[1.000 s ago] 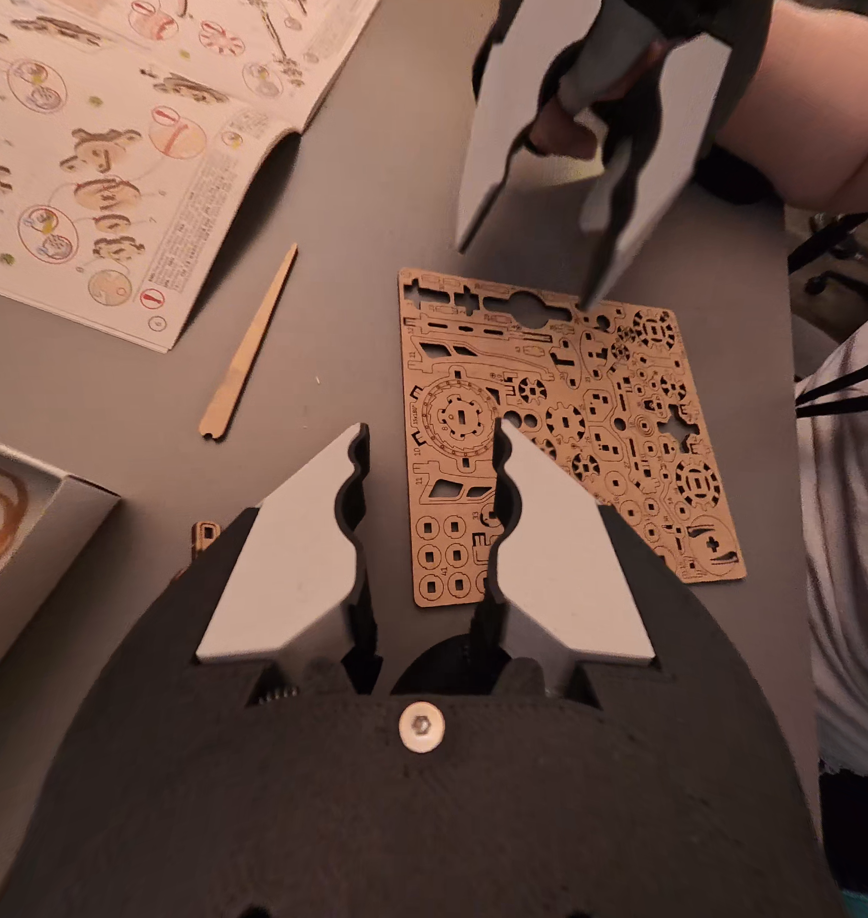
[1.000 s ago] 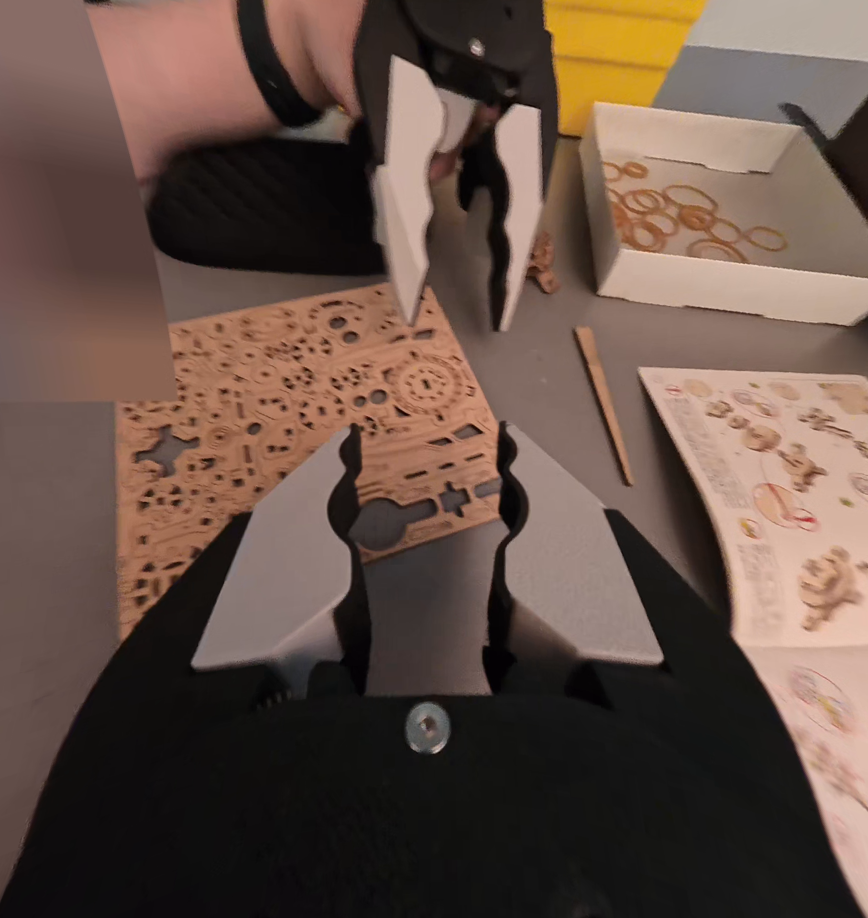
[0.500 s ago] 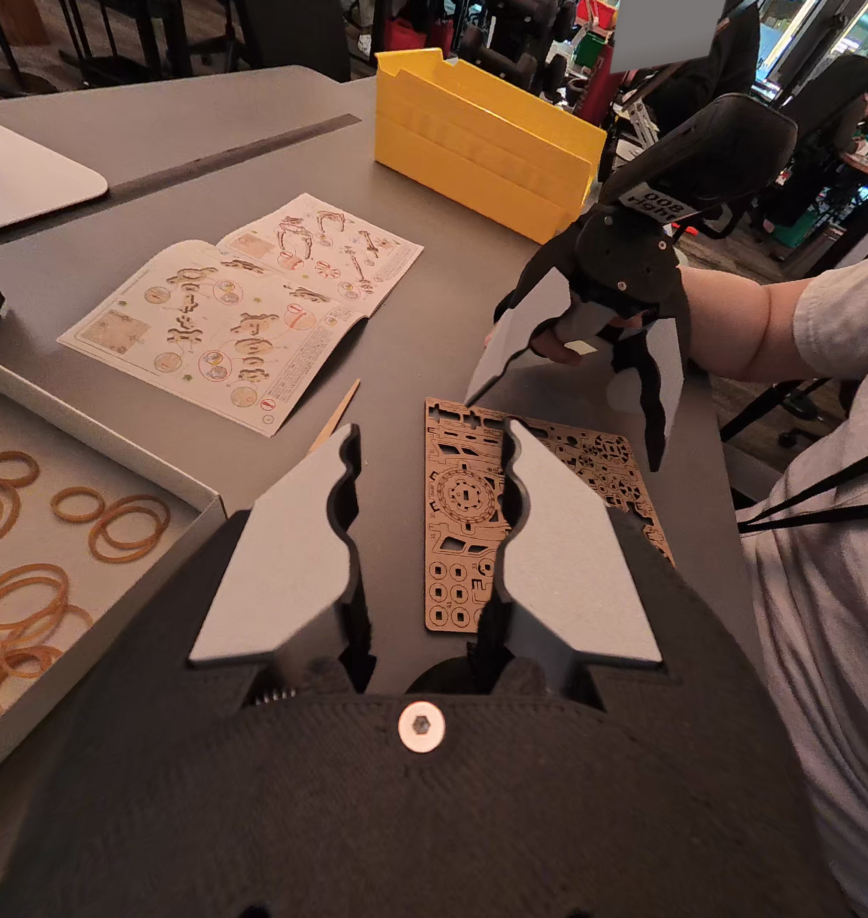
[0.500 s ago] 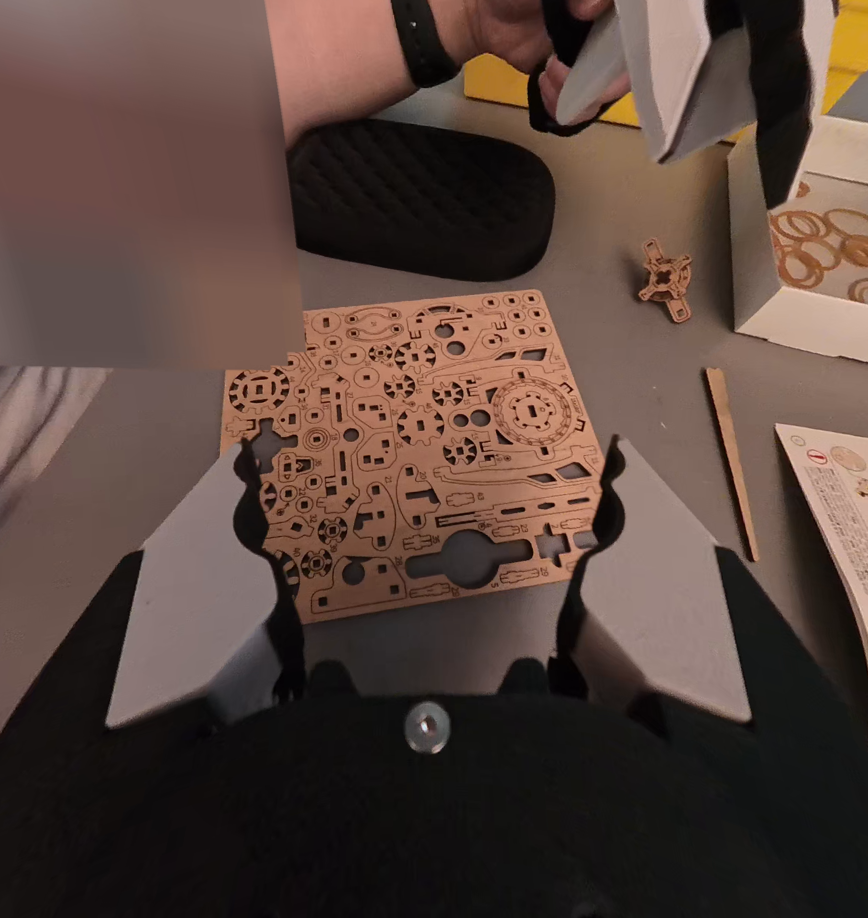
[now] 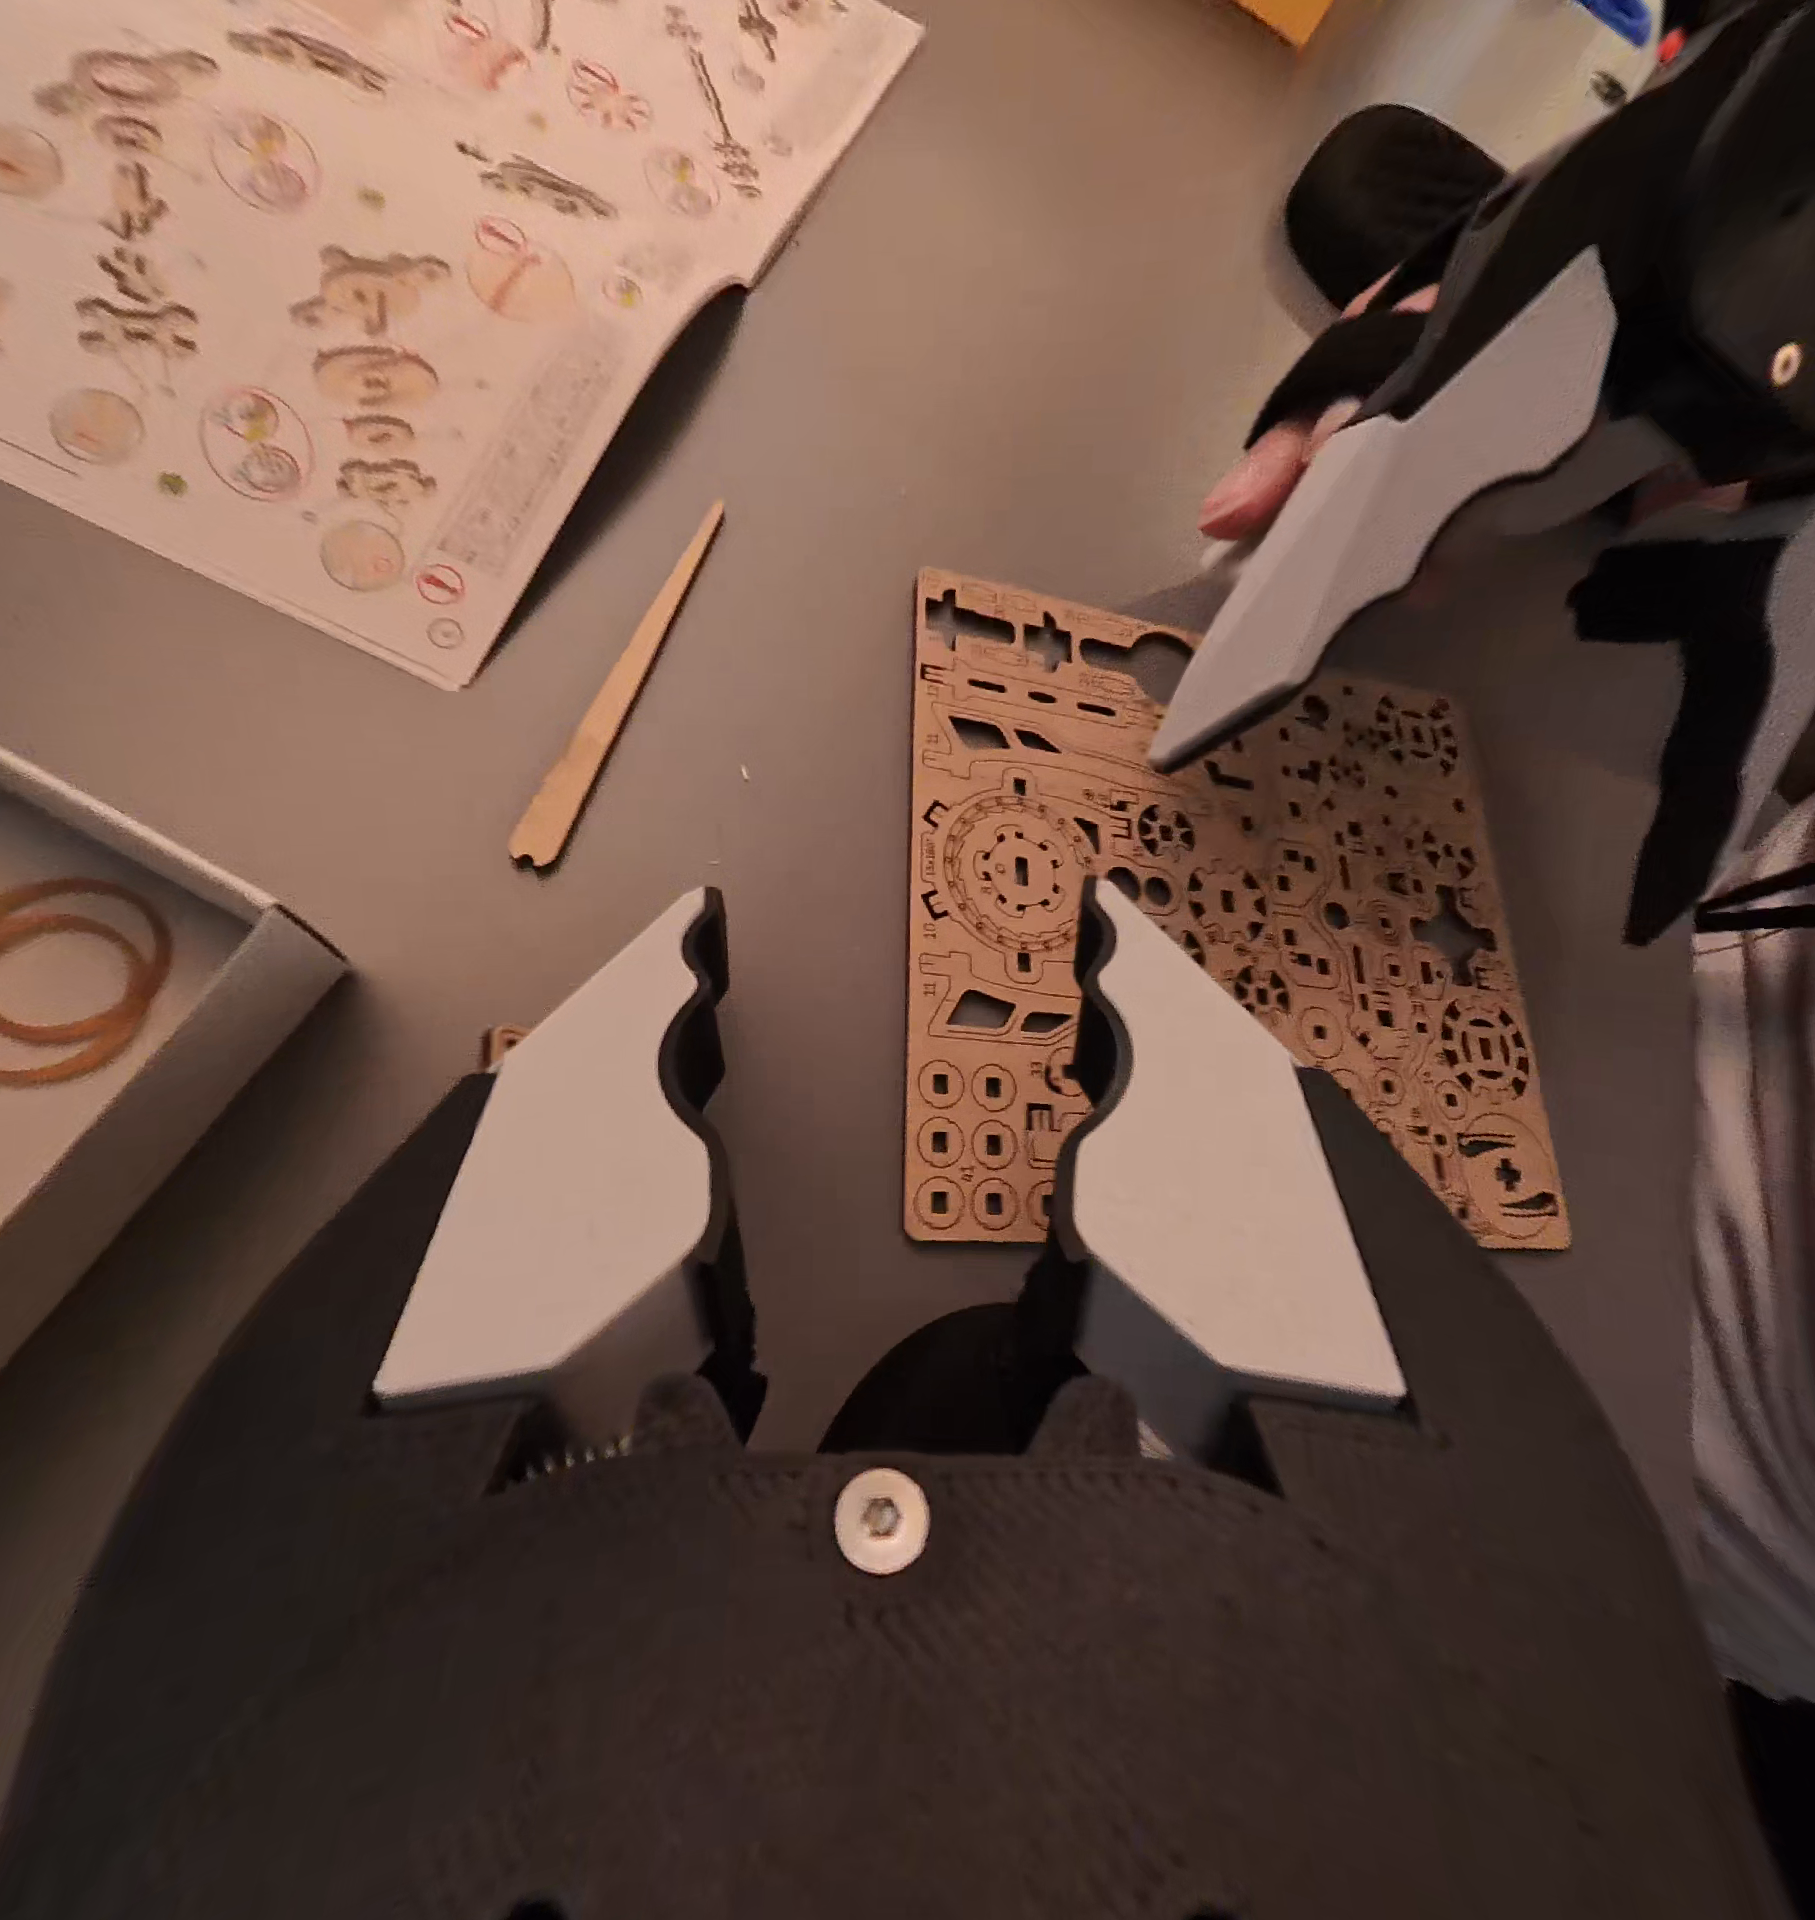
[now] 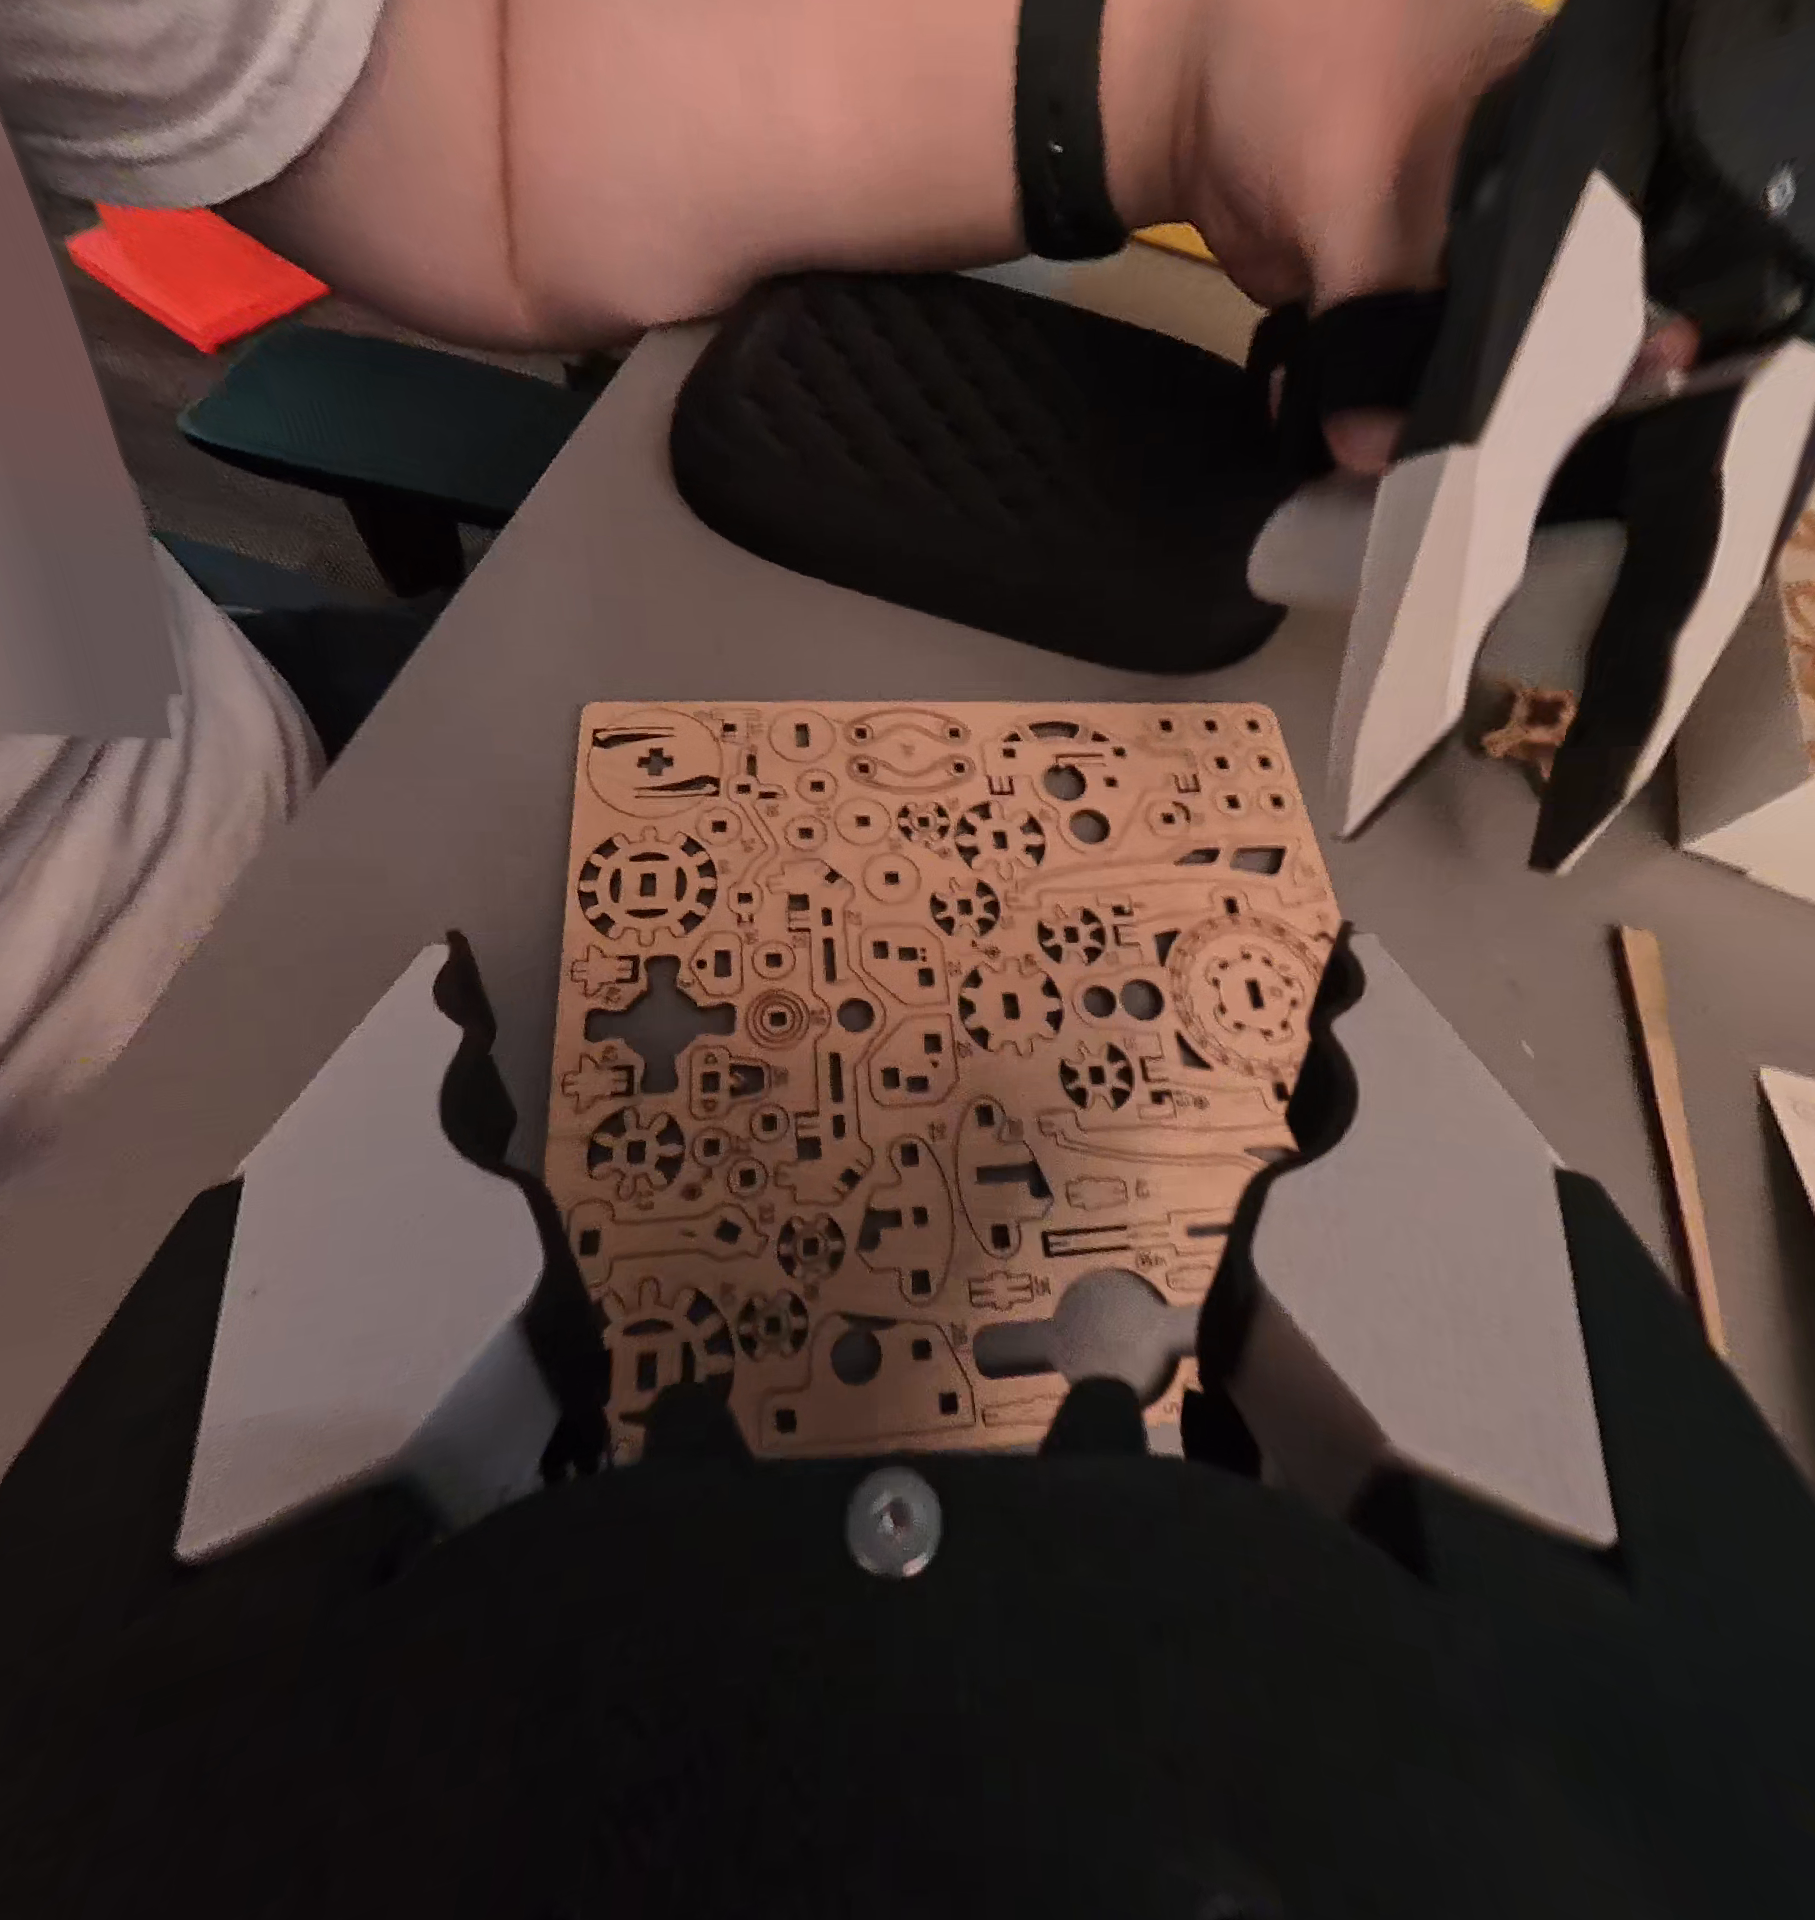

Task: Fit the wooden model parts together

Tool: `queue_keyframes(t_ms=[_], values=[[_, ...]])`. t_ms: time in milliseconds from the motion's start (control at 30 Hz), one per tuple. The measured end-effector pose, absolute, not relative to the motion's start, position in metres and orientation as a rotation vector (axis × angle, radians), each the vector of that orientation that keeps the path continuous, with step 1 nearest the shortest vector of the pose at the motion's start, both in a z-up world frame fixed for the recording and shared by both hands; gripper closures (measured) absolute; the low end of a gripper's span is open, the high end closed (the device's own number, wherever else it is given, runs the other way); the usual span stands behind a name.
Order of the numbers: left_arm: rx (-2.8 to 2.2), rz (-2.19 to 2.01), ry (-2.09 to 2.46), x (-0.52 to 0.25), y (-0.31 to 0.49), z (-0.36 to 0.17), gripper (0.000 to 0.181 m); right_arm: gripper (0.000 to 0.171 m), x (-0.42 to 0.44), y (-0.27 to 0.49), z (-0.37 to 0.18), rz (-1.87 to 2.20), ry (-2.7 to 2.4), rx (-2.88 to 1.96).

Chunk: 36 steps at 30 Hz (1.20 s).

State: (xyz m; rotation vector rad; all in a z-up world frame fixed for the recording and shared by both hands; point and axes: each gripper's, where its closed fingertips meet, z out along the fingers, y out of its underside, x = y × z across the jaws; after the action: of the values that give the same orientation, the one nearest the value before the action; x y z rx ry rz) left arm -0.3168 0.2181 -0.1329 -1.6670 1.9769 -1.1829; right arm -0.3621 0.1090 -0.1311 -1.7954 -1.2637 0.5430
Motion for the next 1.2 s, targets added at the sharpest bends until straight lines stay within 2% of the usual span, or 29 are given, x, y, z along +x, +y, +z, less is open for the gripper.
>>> queue_keyframes(t_ms=[200,800,1100,1200], values=[[-1.725,-1.296,1.963,-0.316,0.211,-0.131,0.116,0.019,-0.366,0.108,-0.153,0.396,-1.376,-1.805],[-1.783,-1.222,2.025,-0.318,0.208,-0.147,0.117,0.021,-0.364,0.113,-0.152,0.394,-1.353,-1.797],[-1.775,-1.275,2.128,-0.328,0.19,-0.148,0.131,0.022,-0.363,0.117,-0.15,0.371,-1.335,-1.783],[-1.775,-1.264,2.137,-0.328,0.188,-0.148,0.129,0.022,-0.363,0.118,-0.152,0.379,-1.32,-1.802]])
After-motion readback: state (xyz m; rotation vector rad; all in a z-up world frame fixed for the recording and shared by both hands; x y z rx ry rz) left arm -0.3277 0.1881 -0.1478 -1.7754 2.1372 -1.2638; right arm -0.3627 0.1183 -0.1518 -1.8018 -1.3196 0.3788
